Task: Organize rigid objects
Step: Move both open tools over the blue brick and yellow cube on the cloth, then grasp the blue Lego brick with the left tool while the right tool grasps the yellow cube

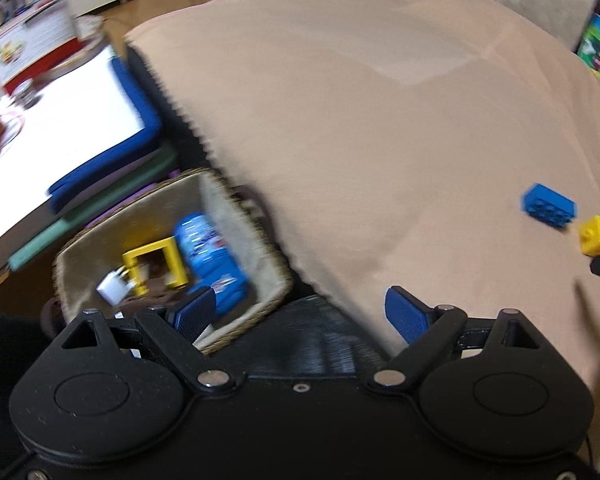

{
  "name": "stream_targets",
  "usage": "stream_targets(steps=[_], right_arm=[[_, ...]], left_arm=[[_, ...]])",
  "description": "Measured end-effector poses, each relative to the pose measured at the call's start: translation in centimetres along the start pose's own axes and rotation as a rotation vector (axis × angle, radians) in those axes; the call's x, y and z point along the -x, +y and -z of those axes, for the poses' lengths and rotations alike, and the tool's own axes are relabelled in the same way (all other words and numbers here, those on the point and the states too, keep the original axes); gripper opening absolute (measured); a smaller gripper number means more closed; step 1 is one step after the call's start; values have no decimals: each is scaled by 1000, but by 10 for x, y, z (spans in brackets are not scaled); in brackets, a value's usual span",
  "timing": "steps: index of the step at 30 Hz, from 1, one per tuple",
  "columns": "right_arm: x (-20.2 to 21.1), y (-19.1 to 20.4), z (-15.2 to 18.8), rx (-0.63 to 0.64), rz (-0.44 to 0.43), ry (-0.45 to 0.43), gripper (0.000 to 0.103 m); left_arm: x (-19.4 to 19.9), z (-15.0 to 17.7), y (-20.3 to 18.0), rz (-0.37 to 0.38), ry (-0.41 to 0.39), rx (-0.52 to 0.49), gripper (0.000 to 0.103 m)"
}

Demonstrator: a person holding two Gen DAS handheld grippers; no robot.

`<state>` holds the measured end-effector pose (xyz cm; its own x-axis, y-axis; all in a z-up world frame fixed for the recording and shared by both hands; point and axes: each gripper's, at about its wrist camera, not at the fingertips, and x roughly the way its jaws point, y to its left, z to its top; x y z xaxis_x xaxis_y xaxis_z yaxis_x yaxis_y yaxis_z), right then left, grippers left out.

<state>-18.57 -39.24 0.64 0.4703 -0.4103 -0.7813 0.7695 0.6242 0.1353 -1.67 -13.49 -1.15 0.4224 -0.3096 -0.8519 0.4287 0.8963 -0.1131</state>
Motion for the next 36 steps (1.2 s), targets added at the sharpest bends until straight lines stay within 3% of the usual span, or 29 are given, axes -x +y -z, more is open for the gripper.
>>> stream_targets(steps=[5,12,13,14,15,27,36], right_arm=[[-13,-17,-19,-24,0,-16,81],[-45,-8,-40,17,21,-4,78],[-49,-7,-41,20,24,-4,72],[-52,-7,-42,25,22,-3,55],[-57,-8,-43,30,19,8,48],[-33,-68,-30,-139,-13,-27,45],[-26,-99,-25,-208,-29,-45,45]], left_arm=[[1,-19,-51,36,-2,-91,88],[-5,-38,-108,73,10,-179,90],[-7,-40,-115,74,11,-188,90],[-9,-42,-121,76,13,-194,90],[-11,-45,-127,80,15,-199,90],[-50,-63,-208,149,58,-219,95],[-79,-67,-247,74,30,-291,92]])
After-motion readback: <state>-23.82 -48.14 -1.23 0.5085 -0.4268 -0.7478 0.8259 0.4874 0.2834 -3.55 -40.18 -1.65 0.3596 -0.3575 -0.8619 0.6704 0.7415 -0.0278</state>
